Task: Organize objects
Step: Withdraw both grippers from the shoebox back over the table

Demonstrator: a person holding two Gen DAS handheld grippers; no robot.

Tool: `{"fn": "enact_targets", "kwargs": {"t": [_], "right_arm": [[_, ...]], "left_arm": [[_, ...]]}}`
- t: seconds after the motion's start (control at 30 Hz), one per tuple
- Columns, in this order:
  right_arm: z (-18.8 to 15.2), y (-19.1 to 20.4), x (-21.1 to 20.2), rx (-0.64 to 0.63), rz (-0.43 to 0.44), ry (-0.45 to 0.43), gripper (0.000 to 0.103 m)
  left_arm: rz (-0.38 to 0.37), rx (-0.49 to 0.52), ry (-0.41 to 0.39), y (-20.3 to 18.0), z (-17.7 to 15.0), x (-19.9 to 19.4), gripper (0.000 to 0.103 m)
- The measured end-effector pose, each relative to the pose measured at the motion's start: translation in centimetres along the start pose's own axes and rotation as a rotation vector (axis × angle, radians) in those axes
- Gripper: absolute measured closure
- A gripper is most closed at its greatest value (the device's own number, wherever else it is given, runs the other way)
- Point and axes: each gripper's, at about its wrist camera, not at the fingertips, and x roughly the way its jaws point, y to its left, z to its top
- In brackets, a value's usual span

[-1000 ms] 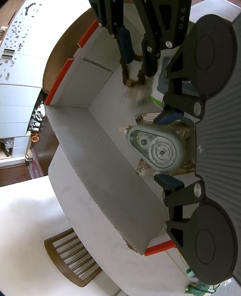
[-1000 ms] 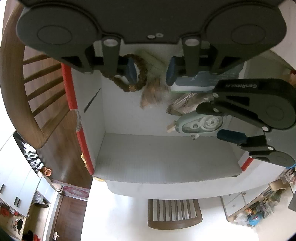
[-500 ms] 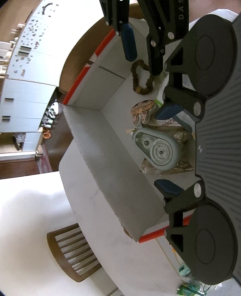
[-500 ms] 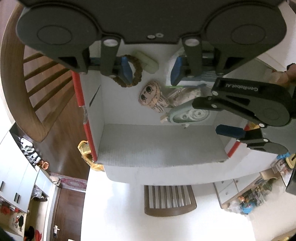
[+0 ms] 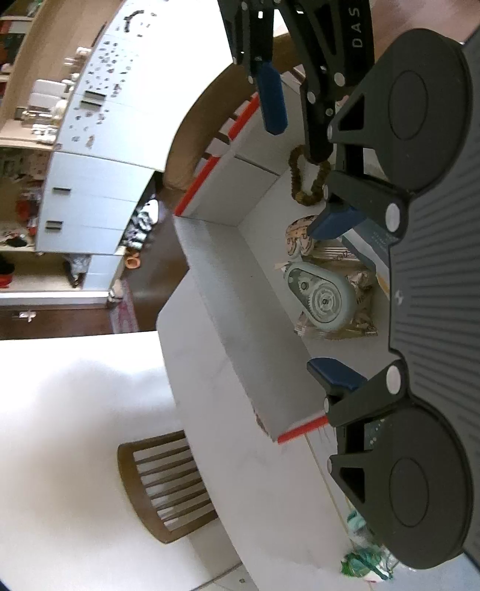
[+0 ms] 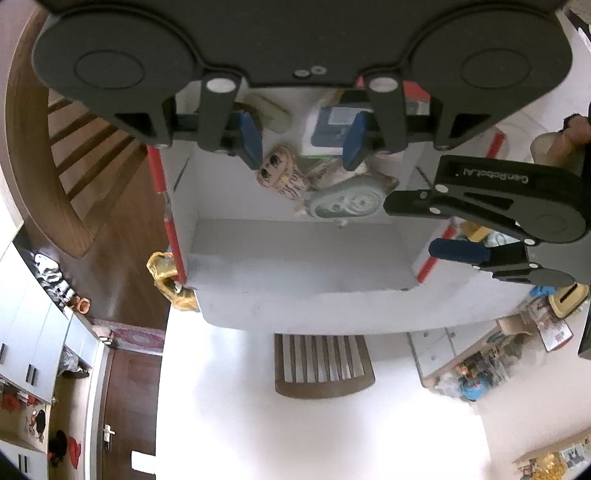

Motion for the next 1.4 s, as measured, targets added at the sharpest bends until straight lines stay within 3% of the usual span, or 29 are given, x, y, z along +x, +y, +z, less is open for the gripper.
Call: {"fn": "enact_targets", "kwargs": {"t": [0.4, 0.93, 1.2, 1.4], "right_arm": [[0.4, 2.7, -2.3, 0.034, 0.023, -0.073, 0.049], [1.0, 9.9, -2.4, 0.056, 0.027, -0.123, 0.039], [1.2, 13.9, -1.5, 0.042, 0.051, -0.133, 0.022], [1.6, 16.6, -0.8, 0.031, 0.062, -0.141, 0.009]], "left_arm": [[0.016, -0.055, -0.095, 2.1, -1.3, -5.0, 0.033], [0.016, -0.082, -0.156, 7.2, -4.1, -9.7, 0.033], [0.041, -0.088, -0.176, 10.4, -6.2, -11.5, 0.020], [0.057, -0.115, -0.174, 13.1, -7.8, -12.3, 0.019]]}}
